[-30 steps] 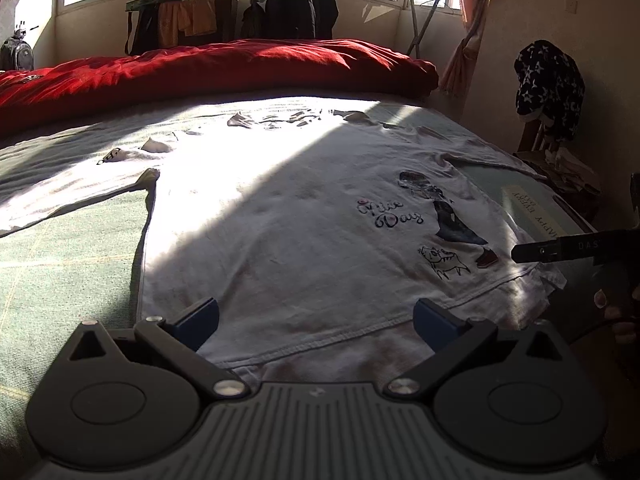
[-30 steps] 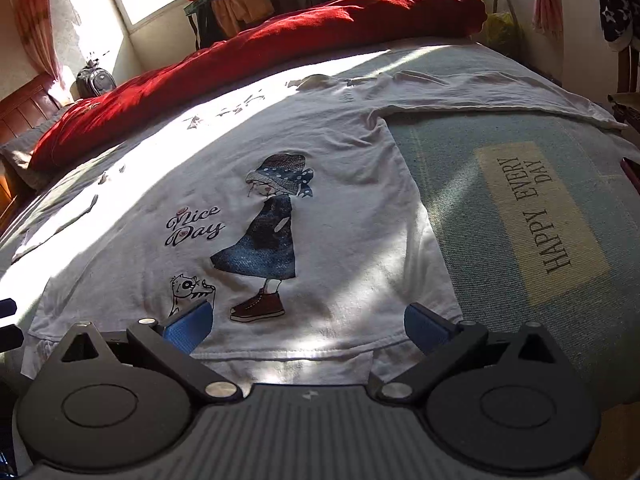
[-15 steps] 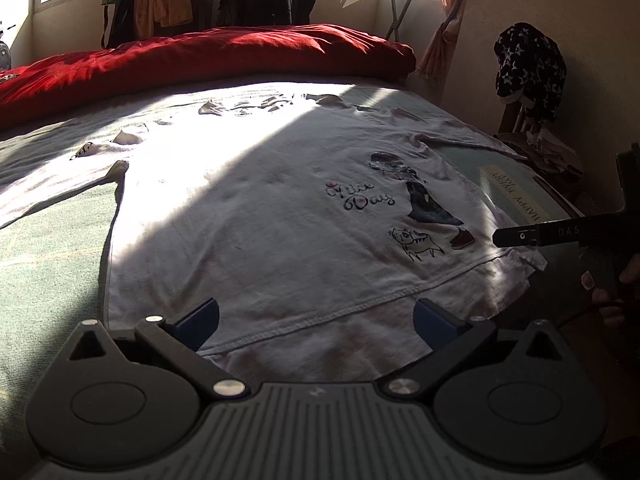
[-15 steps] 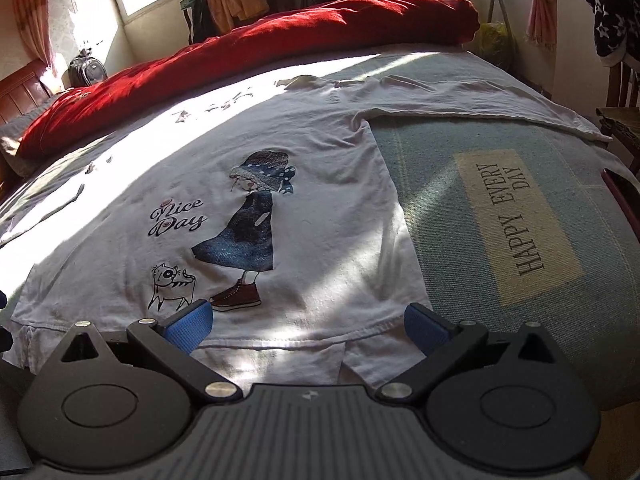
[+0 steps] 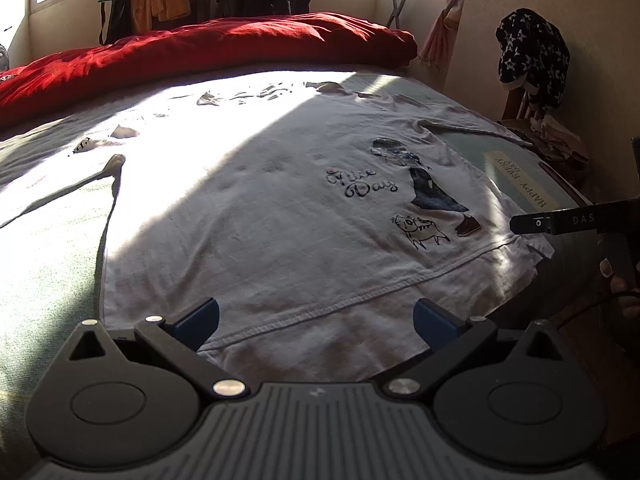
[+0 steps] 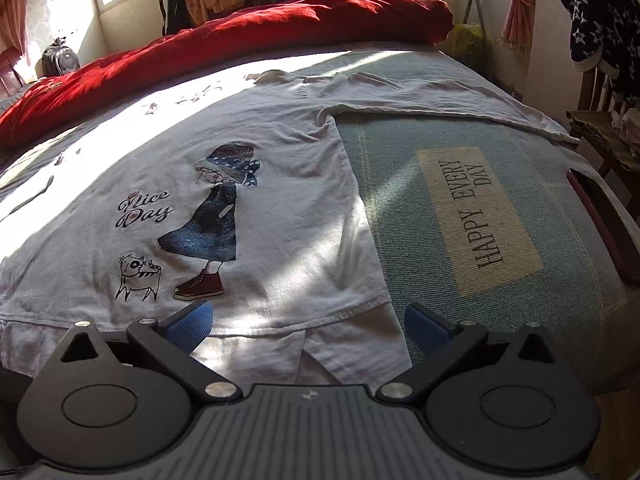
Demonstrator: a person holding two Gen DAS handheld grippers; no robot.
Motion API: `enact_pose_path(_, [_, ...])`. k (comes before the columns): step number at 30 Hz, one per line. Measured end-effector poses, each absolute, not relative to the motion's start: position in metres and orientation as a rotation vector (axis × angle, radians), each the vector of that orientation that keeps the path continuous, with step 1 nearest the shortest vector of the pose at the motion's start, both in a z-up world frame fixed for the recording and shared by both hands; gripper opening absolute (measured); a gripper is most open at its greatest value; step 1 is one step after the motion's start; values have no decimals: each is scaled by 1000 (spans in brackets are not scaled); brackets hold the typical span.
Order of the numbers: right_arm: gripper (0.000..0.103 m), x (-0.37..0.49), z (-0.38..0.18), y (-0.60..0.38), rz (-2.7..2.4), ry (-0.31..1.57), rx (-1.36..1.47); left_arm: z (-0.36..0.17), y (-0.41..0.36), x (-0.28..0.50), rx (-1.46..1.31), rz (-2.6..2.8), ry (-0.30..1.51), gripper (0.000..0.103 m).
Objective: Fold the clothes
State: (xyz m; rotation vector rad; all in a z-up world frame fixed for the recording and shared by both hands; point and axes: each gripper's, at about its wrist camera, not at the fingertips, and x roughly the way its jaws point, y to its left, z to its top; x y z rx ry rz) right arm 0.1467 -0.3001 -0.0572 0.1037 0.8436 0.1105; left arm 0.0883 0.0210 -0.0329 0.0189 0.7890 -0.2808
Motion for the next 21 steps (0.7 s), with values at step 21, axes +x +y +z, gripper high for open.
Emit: enact_pose_path(21, [103,153,-87,-211,286,848,-78,-46,27,112,14,-301,791,103])
